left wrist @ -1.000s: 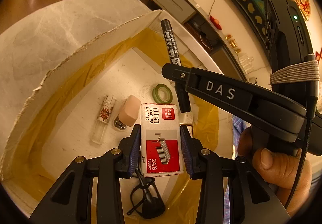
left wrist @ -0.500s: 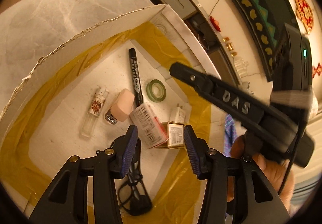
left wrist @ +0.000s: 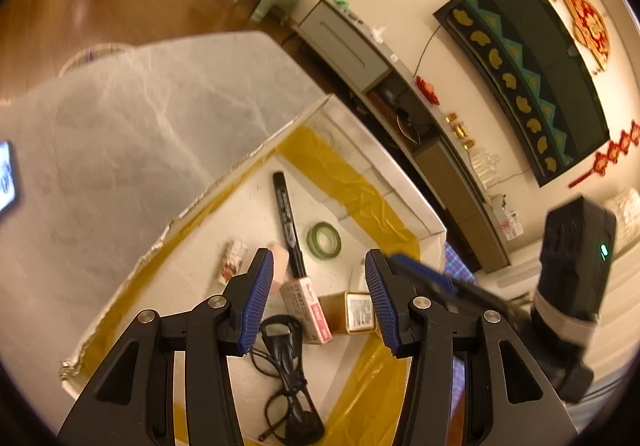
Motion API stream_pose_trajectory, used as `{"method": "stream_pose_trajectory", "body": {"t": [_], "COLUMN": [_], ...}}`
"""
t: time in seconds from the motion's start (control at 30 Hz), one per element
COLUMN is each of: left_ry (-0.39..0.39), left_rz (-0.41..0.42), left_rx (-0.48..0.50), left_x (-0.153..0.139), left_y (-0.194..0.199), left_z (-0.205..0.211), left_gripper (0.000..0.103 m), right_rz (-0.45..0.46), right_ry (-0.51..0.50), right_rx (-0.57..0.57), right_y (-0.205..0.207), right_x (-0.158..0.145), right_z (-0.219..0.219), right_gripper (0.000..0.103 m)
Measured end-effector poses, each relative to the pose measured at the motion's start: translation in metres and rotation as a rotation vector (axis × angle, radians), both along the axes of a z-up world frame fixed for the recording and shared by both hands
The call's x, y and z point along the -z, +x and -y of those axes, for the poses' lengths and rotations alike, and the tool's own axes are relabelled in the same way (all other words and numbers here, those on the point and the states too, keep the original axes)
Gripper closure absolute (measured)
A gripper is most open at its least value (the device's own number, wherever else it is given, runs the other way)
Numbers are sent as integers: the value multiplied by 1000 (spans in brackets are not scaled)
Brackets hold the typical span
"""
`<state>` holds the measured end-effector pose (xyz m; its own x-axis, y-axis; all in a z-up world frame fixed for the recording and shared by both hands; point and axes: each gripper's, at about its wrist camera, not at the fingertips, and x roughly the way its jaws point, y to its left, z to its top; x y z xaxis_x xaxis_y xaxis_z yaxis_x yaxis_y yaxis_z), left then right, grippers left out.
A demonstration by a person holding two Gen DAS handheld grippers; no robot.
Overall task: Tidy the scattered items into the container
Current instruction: 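Lift both open tools away from the box contents, then move both open tools over the figurine and tissue pack on the cloth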
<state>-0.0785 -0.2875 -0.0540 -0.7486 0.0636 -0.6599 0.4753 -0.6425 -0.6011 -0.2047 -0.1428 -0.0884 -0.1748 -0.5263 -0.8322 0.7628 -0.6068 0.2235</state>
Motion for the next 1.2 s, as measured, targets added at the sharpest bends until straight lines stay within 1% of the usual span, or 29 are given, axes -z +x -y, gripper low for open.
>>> {"method": "stream_pose_trajectory", "body": {"t": [0.13, 0.27, 0.33, 0.43, 0.53, 0.57, 0.73, 0.9, 1.07, 1.2], "left_ry": [-79, -158, -188, -261, -318, -333, -397, -463, -470, -464], "left_rz": [-26, -74, -100, -143, -175, -186, -202, -173, -116, -65], "left_rx": [-15, -27, -17, 31, 100, 137, 284, 434, 557, 610], "left_x": [-13, -29, -36, -48, -55, -56, -56, -43, -23, -4], "left_y": [1, 7, 8, 7, 4, 1, -15, -35, -53, -67], "left_z": [-4, -14, -22, -43, -67, -78, -126, -179, -223, -256], "left_gripper": [52, 52, 52, 52, 52, 52, 52, 51, 50, 50], "right_rz": [0, -15, -28, -66, -114, -125, -171, -157, -160, -167], "right_ry": [-87, -200, -258, -328, -376, -385, -395, -378, -316, -261], "right_rx": [-14, -21, -20, -12, 10, 20, 113, 227, 323, 367], "right_y": [20, 41, 51, 64, 75, 78, 78, 64, 48, 34], "right_x": [-9, -20, -27, -37, -42, -43, -38, -22, -3, 19], "right_z": [-21, -48, -63, -89, -124, -136, -201, -257, -295, -315], "right_gripper": [68, 69, 69, 68, 68, 68, 64, 63, 62, 59]}}
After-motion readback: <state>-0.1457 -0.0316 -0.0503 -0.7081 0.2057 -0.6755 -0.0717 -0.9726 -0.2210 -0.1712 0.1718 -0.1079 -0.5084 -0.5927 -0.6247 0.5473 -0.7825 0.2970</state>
